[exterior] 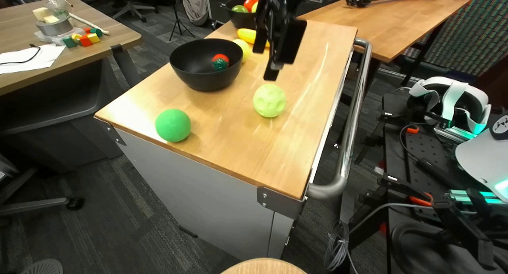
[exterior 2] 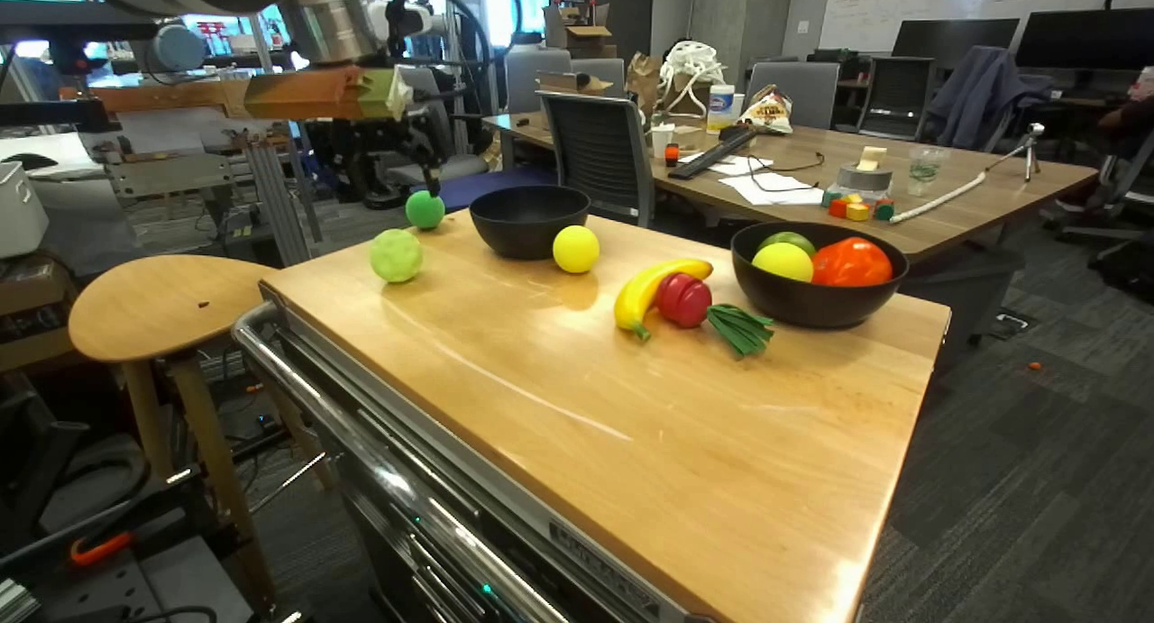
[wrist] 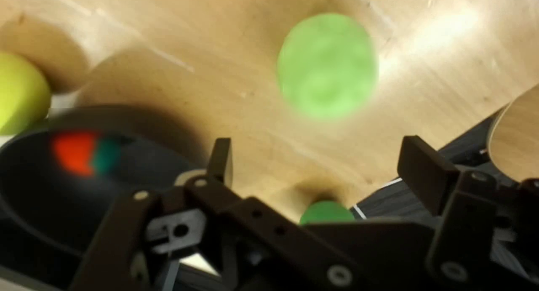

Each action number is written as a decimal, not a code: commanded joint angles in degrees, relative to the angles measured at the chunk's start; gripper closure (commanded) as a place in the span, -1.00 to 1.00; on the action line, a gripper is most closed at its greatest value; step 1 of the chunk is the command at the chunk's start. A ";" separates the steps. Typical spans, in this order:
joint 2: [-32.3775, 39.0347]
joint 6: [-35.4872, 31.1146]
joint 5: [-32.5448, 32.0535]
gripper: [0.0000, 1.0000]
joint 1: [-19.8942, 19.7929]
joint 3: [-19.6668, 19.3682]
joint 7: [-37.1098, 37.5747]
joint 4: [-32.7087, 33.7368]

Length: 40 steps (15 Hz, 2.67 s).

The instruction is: Remove all the plastic vegetables and fruits from the two bowls

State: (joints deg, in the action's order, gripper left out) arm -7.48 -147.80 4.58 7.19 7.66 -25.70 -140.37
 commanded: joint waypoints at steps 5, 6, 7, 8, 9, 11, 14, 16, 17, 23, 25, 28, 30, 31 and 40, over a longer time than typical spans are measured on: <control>7.17 10.18 2.15 -0.98 -1.51 -7.05 -0.61 21.80; 9.80 12.23 1.46 -1.00 -2.15 -7.24 1.16 24.84; 12.45 13.71 1.03 -1.00 -2.71 -7.25 2.61 27.59; 15.10 14.59 0.18 -1.00 -3.25 -7.05 4.07 30.09; 18.16 15.27 -1.18 -1.00 -3.70 -6.87 6.17 32.74; 23.19 17.04 -3.14 -1.00 -3.96 -6.74 9.98 37.24; 22.98 15.71 -3.16 -1.00 -4.75 -6.02 9.50 34.61; 26.66 16.64 -3.83 -1.00 -4.70 -5.89 10.90 37.83; 27.06 16.54 -4.05 -1.00 -4.64 -5.78 10.83 37.82; 28.65 16.29 -6.72 -1.00 -4.07 -5.47 11.10 36.40; 29.62 15.70 -7.87 -1.00 -4.10 -5.54 11.25 36.15; 30.91 14.89 -8.82 -1.00 -3.98 -5.58 11.70 35.74; 31.40 14.76 -9.51 -1.00 -3.88 -5.59 11.88 35.32; 31.57 14.68 -9.75 -1.00 -3.85 -5.60 12.02 35.13; 31.11 13.40 -9.62 0.28 -3.89 -5.41 13.58 34.08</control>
State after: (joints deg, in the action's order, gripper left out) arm 24.63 -132.51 -4.25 3.48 1.63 -13.93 -105.55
